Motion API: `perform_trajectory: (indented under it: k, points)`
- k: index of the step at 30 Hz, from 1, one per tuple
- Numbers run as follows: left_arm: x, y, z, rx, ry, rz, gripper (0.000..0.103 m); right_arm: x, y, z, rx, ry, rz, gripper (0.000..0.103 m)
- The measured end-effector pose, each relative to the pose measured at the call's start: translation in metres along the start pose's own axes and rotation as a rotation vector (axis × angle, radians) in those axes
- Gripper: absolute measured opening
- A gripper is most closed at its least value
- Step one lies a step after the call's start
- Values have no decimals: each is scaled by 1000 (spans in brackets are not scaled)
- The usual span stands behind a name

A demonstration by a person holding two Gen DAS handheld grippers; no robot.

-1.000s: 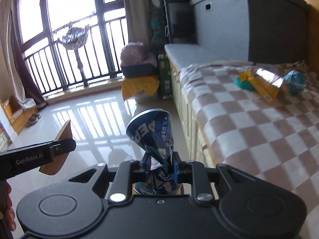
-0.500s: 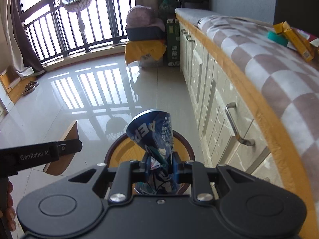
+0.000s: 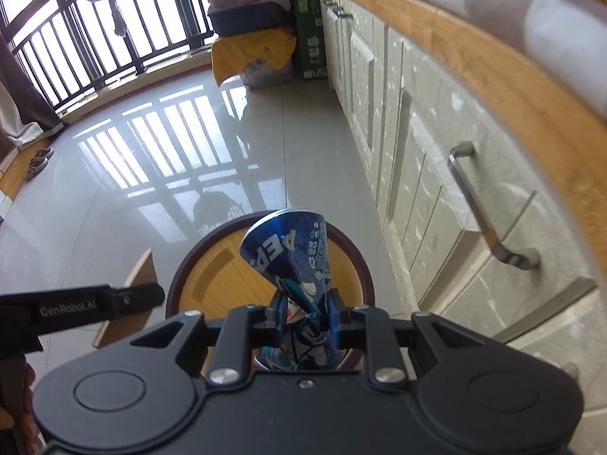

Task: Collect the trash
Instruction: 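Carry the wooden stick and Pepsi can in both tools over the wastebasket, then open both tools to drop the stick and can into the wastebasket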

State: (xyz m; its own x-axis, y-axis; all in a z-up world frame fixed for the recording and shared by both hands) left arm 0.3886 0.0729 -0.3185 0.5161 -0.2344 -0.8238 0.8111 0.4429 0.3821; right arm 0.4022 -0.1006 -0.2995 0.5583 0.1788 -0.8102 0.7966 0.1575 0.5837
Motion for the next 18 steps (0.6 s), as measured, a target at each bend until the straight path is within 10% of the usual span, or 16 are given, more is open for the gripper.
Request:
perform_trajectory:
  k: [18]
  points:
    - [73,-15,-40,-350,95,-212,16,69,-5,-4,-4,60,-214,23]
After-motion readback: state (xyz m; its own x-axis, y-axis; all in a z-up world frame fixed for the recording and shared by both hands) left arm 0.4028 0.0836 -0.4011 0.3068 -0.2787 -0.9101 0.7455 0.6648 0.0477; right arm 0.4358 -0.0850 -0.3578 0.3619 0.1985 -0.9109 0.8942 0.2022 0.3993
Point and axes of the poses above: each gripper's, at about its wrist camera, not at the fingertips, and x roughly the way its jaws point, z to its right, y to its top, the point moved 6 cm from there along x, roughly the way its jaws point, and after that the axes turned 8 degrees about -x, right-handed, at the moved point
